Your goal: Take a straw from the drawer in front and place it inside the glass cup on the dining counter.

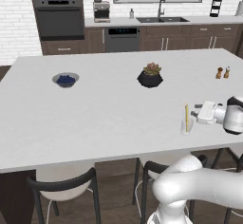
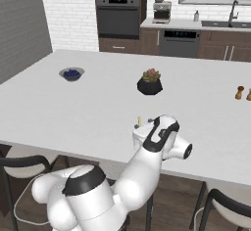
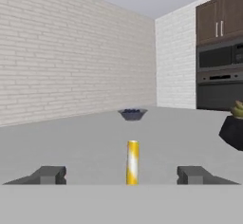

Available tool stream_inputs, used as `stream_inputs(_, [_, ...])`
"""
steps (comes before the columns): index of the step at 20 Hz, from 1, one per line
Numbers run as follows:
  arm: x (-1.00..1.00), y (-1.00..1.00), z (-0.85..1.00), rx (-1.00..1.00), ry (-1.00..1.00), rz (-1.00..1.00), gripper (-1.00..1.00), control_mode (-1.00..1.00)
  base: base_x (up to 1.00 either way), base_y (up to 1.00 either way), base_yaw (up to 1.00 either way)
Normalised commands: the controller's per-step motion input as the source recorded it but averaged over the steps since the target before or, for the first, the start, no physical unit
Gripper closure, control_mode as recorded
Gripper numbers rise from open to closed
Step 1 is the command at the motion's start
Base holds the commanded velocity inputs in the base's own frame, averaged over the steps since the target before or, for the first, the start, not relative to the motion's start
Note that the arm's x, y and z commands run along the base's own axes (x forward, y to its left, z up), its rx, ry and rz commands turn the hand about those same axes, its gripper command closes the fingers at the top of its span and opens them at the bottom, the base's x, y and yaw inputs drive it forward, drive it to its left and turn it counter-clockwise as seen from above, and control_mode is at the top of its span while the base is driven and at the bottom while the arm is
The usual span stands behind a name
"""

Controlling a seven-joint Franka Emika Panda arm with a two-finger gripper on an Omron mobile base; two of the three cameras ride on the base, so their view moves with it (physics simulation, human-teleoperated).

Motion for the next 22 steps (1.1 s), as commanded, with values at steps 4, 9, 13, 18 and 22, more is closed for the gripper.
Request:
stream_inputs(4, [-0.03,0.00,0.03,0.00,-0.03,0.00,-1.00,-1.00,0.00,0.00,0.00])
stream_inputs(9, [-0.78,0.00,0.59,0.02,-0.13,0.00,-1.00,-1.00,0.00,0.00,0.00])
stream_inputs(13, [-1.00,0.00,0.99,0.08,-0.04,0.00,-1.00,-1.00,0.00,0.00,0.00])
stream_inputs(18, [-0.91,0.12,1.00,0.04,0.00,-0.04,-1.00,-1.00,0.00,0.00,0.00])
stream_inputs(22, [-0.79,0.48,0.81,-0.01,0.00,-0.09,-1.00,-1.00,0.00,0.00,0.00])
